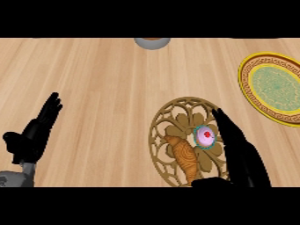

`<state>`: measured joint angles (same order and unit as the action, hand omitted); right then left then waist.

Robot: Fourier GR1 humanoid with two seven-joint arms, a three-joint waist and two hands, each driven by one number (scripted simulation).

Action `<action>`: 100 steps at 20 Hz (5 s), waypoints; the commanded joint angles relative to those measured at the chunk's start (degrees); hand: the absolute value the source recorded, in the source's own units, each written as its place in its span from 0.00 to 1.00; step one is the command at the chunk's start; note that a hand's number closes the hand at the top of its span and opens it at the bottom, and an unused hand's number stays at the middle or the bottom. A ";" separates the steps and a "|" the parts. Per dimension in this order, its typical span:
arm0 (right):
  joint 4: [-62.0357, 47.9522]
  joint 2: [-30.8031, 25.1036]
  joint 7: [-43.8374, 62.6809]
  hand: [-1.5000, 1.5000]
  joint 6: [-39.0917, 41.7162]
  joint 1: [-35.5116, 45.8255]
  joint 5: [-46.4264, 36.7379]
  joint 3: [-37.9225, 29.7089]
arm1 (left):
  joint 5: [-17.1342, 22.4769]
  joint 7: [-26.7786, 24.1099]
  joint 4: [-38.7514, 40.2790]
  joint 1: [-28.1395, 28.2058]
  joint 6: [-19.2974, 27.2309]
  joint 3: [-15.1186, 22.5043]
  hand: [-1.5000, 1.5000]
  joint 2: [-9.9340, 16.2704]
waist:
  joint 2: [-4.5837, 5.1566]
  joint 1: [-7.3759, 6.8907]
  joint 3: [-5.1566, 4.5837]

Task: Pick the cupcake from the placemat and place it in the plate

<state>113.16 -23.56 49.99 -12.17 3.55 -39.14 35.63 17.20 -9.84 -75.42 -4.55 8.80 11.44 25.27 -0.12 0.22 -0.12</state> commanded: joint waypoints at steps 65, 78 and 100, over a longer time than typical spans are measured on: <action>-76.31 -34.80 -95.91 1.00 11.91 -0.69 19.95 -68.94 | -12.62 1.95 -3.92 3.92 -8.27 -9.75 0.50 -10.69 | 0.26 -0.87 0.37; -86.89 -38.52 -96.52 1.00 14.74 17.64 17.78 -64.98 | -13.35 3.86 -2.81 1.26 -10.11 -11.96 0.50 -10.34 | 0.25 -1.04 0.18; -89.27 -16.67 -76.31 1.00 6.09 42.77 6.18 -50.20 | -13.82 4.72 -4.92 1.66 -12.28 -13.26 0.50 -11.21 | 0.39 -1.82 0.17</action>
<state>25.43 -43.73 -31.16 -3.79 41.99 -31.03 -16.23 2.43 -7.06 -77.31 -3.67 -2.33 -1.47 13.50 0.31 -1.32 0.05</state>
